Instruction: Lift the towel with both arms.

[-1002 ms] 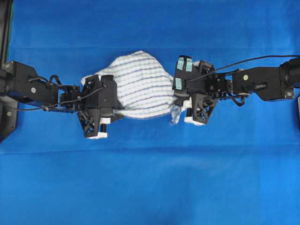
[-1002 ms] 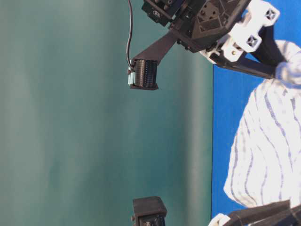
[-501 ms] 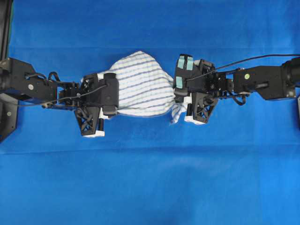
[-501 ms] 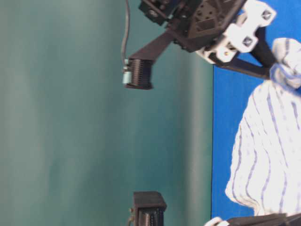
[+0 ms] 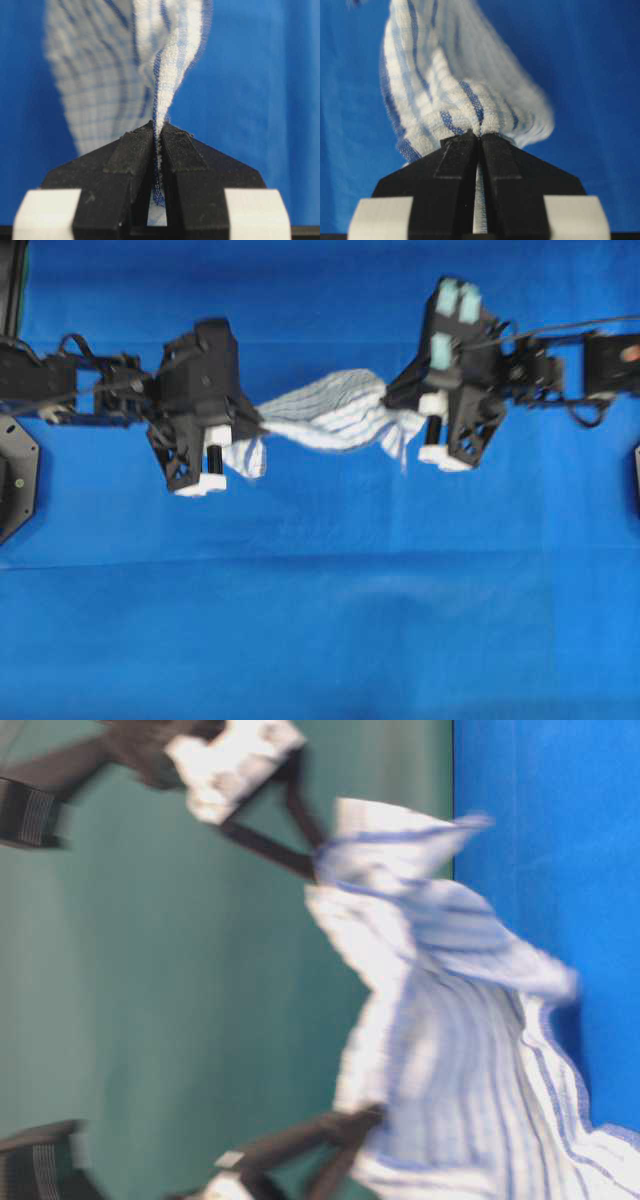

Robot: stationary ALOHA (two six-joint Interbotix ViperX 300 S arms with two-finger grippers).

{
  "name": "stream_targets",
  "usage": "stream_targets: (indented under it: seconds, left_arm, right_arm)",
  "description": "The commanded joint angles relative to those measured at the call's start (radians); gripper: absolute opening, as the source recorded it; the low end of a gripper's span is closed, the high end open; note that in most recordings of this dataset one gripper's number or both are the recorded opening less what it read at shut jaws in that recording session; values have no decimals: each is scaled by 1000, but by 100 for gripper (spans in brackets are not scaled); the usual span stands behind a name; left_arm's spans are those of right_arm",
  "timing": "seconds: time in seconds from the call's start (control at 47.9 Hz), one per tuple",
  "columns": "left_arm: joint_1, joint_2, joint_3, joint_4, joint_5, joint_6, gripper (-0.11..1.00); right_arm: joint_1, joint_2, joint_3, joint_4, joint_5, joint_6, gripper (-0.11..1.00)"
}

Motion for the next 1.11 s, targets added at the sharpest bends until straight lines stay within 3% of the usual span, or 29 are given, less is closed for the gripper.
stream_targets:
  seconds: [0.0,0.355,0.71,0.877,1.086]
  left_arm:
    - [11,-54,-63,0,29,5,1]
    - [46,-137,-275,3,201,9,1]
    - [48,-135,-503,6,322,40,1]
    - [48,-130,-586,6,368,58,1]
    - [48,-130,-597,6,373,67,1]
  right_arm:
    - [-5,-66,-54,-11,46,-3,3]
    - [-6,-187,-253,-31,235,-49,3]
    - [-5,-213,-459,-31,348,-107,3]
    - [-6,-212,-518,-31,360,-118,3]
    - [-6,-204,-522,-31,367,-121,3]
